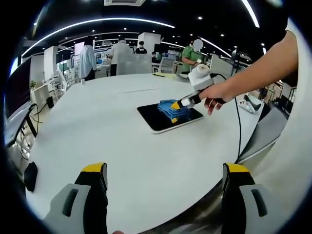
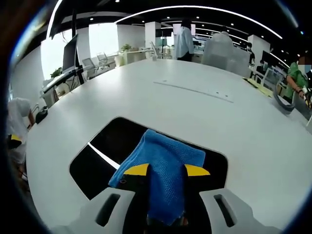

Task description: Wipe the mirror surface with the cleaning cloth until all visible marks leave the cleaned area.

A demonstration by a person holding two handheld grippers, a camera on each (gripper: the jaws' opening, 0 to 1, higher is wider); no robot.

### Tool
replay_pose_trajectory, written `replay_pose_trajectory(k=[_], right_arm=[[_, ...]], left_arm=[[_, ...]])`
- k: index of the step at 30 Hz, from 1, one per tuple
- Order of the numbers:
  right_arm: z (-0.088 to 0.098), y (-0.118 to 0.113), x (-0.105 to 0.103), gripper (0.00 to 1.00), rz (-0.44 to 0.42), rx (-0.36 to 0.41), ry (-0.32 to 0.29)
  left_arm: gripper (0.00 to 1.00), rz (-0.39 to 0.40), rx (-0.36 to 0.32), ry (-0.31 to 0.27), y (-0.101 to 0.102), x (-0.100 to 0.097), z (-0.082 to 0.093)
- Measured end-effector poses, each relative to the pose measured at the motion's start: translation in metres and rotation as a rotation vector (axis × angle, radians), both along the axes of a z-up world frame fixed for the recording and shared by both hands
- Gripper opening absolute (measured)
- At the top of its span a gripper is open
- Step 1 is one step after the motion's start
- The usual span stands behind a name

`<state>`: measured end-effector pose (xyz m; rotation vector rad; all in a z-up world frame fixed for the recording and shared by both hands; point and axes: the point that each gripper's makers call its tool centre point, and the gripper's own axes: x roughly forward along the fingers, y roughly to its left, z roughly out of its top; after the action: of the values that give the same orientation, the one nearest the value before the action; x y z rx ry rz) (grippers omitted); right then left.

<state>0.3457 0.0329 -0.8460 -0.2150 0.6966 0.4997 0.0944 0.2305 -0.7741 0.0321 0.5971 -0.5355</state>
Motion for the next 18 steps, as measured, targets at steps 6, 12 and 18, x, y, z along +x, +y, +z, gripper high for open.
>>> replay_pose_trajectory(k=[6,12,18], right_arm=[[-0.001,-0.001,0.004,0.23,0.004,-0.001,0.000],[-0.001,-0.001,0.009,0.23,-0.005,0.002,-0.002],[-0.001,-0.001,0.013,0.23,-0.001,0.002,0.000]], left_arm=[[0.99,0.005,-0.002,0.002,0.001,0.000,0.000],[0.99,0.007,-0.003,0.008,0.000,0.001,-0.003],[0.99,0.011,-0.005,0.007,0.000,0.003,-0.003]])
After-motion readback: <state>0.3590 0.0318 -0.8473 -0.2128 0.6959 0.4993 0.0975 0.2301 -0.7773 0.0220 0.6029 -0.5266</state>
